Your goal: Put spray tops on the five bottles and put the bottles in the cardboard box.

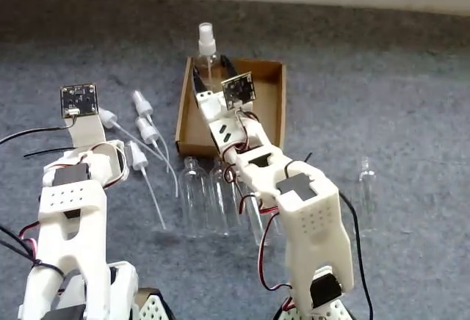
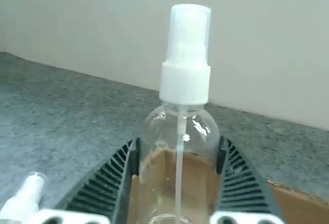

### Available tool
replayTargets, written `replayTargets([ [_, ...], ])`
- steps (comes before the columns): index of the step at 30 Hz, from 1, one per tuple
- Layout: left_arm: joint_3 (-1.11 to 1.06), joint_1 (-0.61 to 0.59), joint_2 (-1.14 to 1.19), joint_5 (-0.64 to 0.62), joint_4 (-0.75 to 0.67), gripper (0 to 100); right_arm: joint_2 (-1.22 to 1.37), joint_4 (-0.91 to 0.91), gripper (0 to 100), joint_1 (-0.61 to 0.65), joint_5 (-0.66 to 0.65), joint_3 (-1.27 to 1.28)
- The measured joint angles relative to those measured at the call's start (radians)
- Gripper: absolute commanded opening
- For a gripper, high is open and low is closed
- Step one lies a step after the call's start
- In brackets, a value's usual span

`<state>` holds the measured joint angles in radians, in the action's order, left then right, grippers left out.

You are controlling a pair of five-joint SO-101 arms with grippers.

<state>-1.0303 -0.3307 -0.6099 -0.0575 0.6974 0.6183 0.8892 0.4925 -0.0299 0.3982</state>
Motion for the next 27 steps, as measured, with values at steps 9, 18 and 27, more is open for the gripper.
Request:
replayTargets([
  [9,0.0,0.0,0.0,0.0,0.0,20,0.0,0.0,22.5,0.018,-0.054,0.0],
  [18,0.0,0.0,0.0,0.0,0.0,20,0.003,-0.005,22.8,0.035,-0.064,0.009],
  [27,0.0,0.0,0.0,0.0,0.0,20,0.003,-0.005,22.8,0.035,-0.071,0.009],
])
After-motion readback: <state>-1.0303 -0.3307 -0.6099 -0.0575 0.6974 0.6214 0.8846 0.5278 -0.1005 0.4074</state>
